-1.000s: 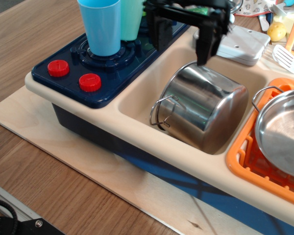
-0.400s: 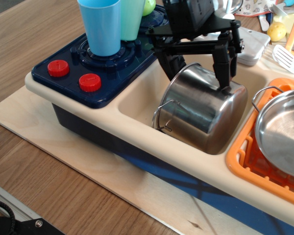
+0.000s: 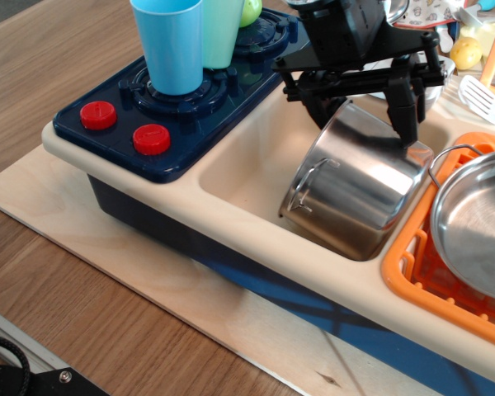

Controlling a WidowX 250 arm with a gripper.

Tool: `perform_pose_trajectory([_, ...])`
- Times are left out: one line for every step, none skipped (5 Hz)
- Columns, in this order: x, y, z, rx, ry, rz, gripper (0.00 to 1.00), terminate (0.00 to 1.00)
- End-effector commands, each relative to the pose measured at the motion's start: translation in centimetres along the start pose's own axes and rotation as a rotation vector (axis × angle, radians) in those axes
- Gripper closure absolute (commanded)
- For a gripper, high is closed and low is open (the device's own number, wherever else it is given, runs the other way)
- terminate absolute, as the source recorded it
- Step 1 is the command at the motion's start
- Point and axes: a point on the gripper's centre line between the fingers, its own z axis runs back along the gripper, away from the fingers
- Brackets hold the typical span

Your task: Flip pot upright which is in sink

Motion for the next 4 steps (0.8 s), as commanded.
perform_pose_trajectory([0.19, -0.23, -0.07, 0.182, 0.027, -0.093, 1.00, 0.00])
perform_pose_trajectory([0.48, -0.30, 0.27, 0.301, 0.051, -0.146, 1.00, 0.00])
perform_pose_trajectory([0.57, -0.12, 0.21, 0.410, 0.022, -0.246, 0.00, 0.00])
perform_pose_trajectory([0.57, -0.12, 0.21, 0.410, 0.022, -0.246, 0.00, 1.00])
